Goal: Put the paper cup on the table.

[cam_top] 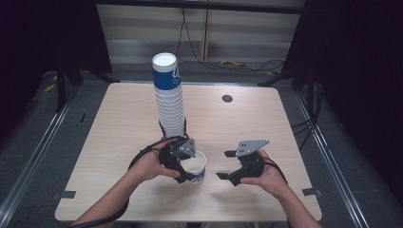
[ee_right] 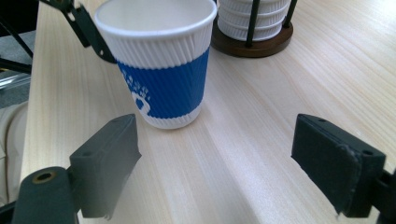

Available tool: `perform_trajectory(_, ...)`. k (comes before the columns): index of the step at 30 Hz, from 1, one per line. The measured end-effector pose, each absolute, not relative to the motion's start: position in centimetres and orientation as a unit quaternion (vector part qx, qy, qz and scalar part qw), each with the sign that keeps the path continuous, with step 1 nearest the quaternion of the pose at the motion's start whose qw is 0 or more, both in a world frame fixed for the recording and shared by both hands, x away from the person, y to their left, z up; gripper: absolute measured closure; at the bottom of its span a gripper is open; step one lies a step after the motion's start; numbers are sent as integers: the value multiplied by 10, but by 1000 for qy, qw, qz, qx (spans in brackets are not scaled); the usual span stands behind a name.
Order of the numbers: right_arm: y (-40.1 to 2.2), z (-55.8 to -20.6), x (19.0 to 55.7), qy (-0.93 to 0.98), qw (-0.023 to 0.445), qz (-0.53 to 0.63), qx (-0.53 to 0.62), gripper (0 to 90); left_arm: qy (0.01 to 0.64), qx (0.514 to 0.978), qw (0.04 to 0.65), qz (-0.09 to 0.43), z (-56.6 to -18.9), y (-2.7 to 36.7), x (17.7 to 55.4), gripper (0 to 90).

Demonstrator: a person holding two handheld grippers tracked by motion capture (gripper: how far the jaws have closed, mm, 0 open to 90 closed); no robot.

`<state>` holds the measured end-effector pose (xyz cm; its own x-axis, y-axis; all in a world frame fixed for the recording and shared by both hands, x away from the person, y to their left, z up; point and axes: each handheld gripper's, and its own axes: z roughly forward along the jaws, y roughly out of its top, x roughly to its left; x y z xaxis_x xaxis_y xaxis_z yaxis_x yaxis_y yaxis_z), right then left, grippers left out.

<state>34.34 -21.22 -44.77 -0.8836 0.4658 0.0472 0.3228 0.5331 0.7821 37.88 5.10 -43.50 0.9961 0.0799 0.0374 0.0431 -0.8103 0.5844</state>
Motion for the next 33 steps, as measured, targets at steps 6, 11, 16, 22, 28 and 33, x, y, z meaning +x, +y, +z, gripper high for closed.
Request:
perform_trajectory(6,-214,-448,343,871,83,428,228,140,48,950,308,9,-445,55,379,163)
perform_trajectory(11,-216,-451,341,870,80,429,230,140,57,947,317,2,-448,65,378,160)
perform_trajectory(16,-222,-452,338,869,80,426,240,140,79,942,325,5,-449,86,378,161)
perform_trajectory(22,-235,-453,335,861,81,430,258,138,102,937,333,3,-452,107,381,160)
perform_trajectory(28,-250,-462,331,863,82,417,274,137,122,933,337,11,-460,125,382,161)
perform_trajectory(33,-259,-469,326,868,86,401,280,137,139,927,347,12,-469,140,382,163)
